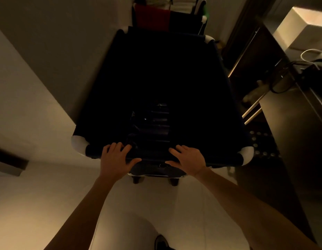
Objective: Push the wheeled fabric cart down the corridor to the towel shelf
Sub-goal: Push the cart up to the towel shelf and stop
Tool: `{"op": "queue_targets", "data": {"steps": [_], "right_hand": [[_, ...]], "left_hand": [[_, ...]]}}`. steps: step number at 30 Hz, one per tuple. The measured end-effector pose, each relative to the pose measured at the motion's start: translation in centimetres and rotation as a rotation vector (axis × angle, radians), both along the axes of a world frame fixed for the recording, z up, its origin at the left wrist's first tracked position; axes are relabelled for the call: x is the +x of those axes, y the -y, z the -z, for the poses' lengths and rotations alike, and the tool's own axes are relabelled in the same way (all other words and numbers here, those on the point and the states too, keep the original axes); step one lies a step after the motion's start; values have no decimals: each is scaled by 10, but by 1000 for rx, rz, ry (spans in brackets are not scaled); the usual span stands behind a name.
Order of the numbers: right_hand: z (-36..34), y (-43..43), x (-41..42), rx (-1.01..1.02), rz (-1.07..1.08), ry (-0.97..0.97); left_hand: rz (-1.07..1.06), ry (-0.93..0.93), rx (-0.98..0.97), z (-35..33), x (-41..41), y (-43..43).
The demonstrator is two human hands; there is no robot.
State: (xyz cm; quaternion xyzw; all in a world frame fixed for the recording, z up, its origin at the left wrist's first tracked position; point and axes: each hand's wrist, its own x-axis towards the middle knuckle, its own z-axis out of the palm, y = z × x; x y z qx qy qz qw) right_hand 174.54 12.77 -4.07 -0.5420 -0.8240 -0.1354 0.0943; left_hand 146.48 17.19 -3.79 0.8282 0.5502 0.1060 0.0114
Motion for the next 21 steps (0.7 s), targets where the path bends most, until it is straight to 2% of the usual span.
{"op": "queue_targets", "data": {"steps": [14, 21], "right_hand": [[-1, -106, -6, 27, 28, 4], [-1, -159, -5, -2, 71, 38]], "left_hand": [[54, -16, -20, -2, -3, -118], [83, 32, -12, 0, -1, -177]]}}
